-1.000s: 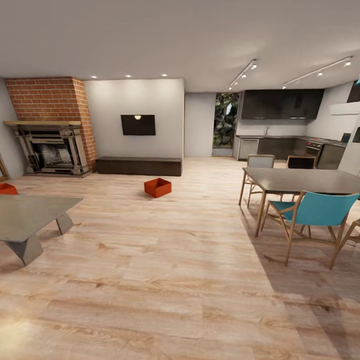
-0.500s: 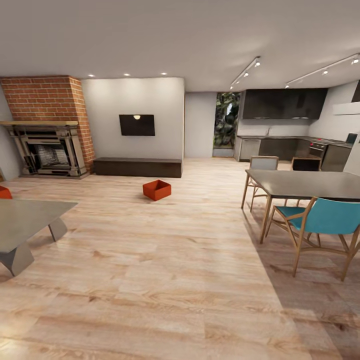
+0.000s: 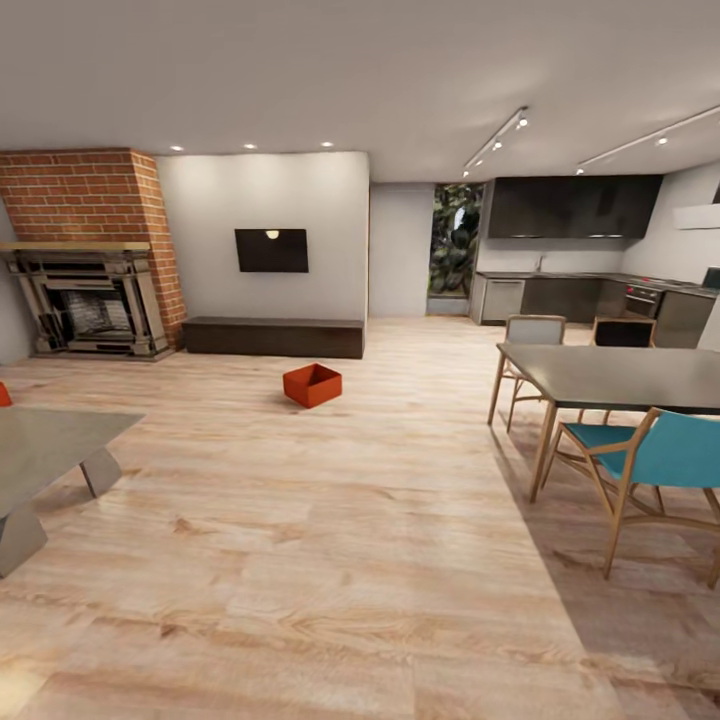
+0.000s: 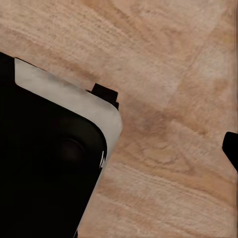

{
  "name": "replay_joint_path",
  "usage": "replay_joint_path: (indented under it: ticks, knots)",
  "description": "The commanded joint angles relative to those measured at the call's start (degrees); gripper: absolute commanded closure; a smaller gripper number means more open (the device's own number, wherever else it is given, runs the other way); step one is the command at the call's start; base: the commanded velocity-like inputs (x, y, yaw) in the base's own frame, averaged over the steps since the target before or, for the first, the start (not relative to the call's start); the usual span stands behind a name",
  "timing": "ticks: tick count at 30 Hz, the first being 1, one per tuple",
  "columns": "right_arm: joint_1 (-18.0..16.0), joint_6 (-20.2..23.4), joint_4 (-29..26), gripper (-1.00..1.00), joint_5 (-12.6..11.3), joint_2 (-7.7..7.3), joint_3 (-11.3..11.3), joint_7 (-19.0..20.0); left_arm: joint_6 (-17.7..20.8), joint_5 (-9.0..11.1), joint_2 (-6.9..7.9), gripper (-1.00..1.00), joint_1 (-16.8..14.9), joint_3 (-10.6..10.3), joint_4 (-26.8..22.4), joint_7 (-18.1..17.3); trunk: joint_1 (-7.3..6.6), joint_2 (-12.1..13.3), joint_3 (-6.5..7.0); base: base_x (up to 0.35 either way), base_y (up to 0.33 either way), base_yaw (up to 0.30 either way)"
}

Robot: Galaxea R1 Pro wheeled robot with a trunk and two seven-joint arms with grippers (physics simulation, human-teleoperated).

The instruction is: Move the two storage containers from the living room to the garage. In the garage, place one container on the floor and stack the other container on top of it (either order is fine).

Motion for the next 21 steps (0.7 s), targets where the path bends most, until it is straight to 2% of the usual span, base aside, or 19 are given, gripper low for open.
replay_joint_path:
  ticks: [1, 21]
  knots:
    - [0.0, -0.1, 0.0, -1.00, -0.6, -0.02, 0.4, 0.2, -0.2, 0.4, -0.01, -1.00, 0.0, 0.0, 0.0, -0.1, 0.03, 0.0, -0.06, 0.319, 0.000, 0.000]
    - [0.0, -0.1, 0.0, -1.00, -0.6, -0.02, 0.4, 0.2, -0.2, 0.4, -0.01, -1.00, 0.0, 0.0, 0.0, -0.1, 0.03, 0.0, -0.06, 0.319, 0.000, 0.000]
